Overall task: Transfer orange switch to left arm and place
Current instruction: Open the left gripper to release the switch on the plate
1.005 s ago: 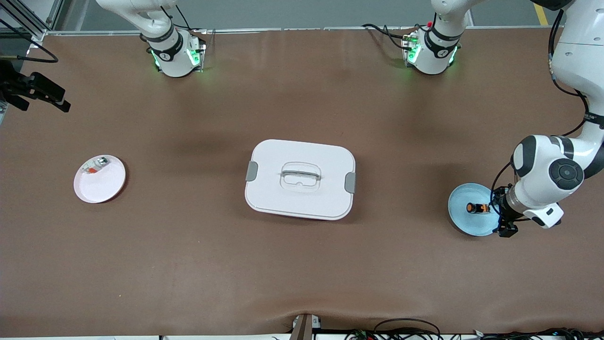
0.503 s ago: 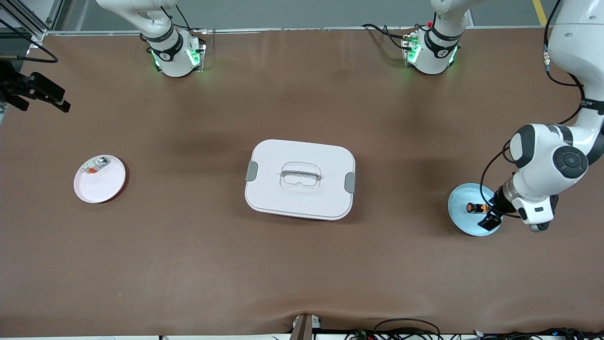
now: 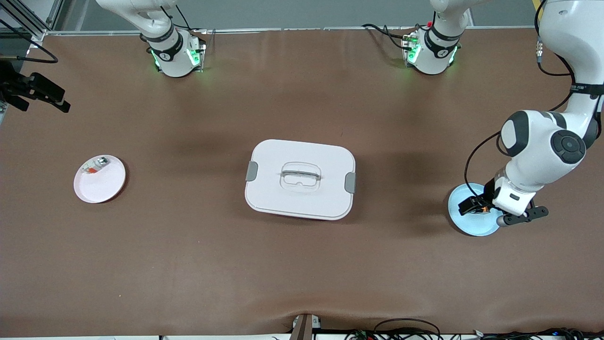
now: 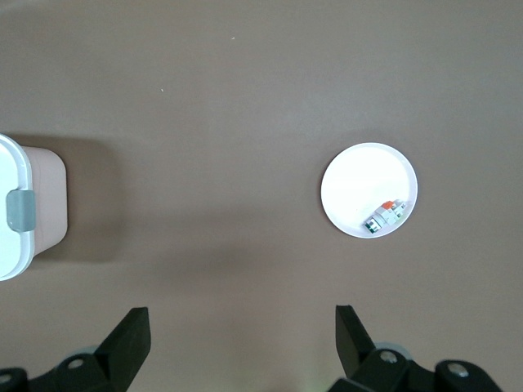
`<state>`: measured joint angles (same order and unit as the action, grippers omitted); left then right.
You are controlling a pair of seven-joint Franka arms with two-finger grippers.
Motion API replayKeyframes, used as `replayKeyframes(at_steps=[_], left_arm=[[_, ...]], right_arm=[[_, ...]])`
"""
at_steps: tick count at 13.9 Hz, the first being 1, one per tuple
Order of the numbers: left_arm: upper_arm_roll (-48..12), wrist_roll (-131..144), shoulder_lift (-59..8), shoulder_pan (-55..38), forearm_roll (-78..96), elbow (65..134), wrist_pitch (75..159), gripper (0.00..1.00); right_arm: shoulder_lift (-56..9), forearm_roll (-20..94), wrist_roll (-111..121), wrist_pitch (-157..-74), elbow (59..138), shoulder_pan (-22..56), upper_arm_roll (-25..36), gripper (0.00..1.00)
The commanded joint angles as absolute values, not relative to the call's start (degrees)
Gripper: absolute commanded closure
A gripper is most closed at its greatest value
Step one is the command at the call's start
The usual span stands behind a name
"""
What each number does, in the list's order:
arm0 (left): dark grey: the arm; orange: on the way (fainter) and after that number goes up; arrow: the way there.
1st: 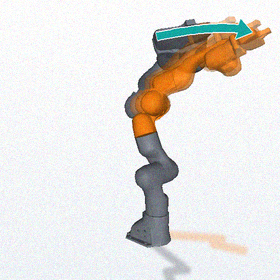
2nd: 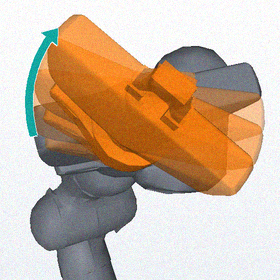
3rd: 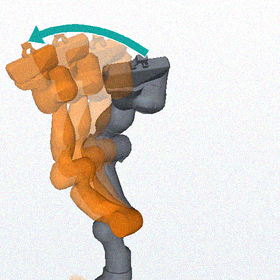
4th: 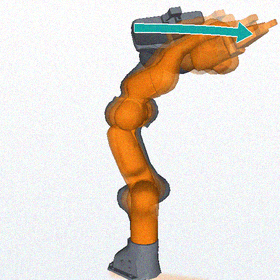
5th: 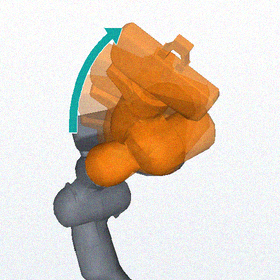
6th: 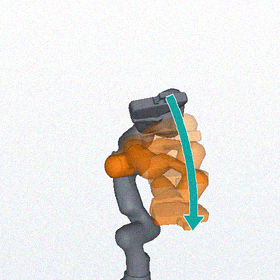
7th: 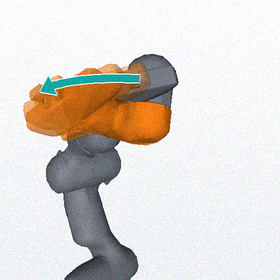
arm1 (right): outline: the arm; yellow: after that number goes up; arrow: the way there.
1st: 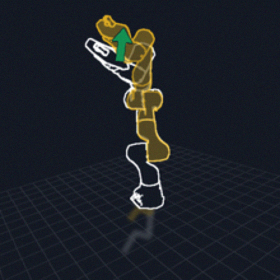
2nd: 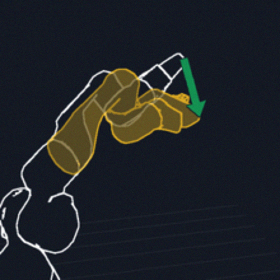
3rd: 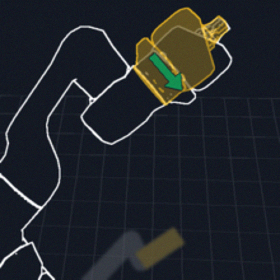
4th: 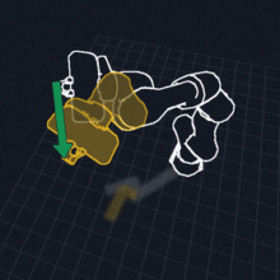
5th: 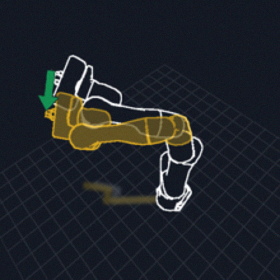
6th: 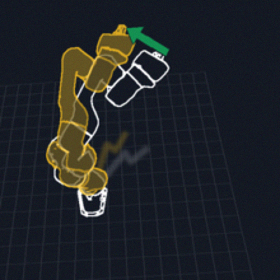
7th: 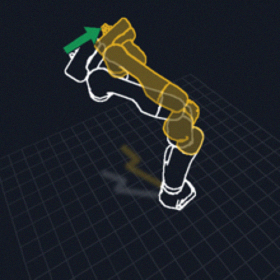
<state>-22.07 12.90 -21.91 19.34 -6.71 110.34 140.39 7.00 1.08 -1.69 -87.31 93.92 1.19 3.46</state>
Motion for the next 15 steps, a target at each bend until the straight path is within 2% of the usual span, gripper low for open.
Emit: replayKeyframes(at_steps=[1,5,8,15], left_arm=[[-20.92,5.38,-17.50,18.11,-3.70,111.89,137.13,0.00],[-21.27,6.50,-15.38,19.15,-3.86,107.07,129.92,0.00],[-21.27,6.33,-14.25,19.34,-4.04,105.38,127.71,0.00],[-21.09,6.33,-3.01,19.42,-3.25,105.29,120.43,0.00]], right_arm=[[8.44,0.97,-1.32,-87.89,95.36,-0.17,2.72,0.00],[8.53,0.97,-1.32,-87.89,95.36,-0.18,2.64,0.00],[8.53,1.05,-1.41,-87.80,95.36,-0.18,2.64,0.00],[9.05,3.43,-1.49,-87.98,95.36,-1.41,3.08,0.00]])
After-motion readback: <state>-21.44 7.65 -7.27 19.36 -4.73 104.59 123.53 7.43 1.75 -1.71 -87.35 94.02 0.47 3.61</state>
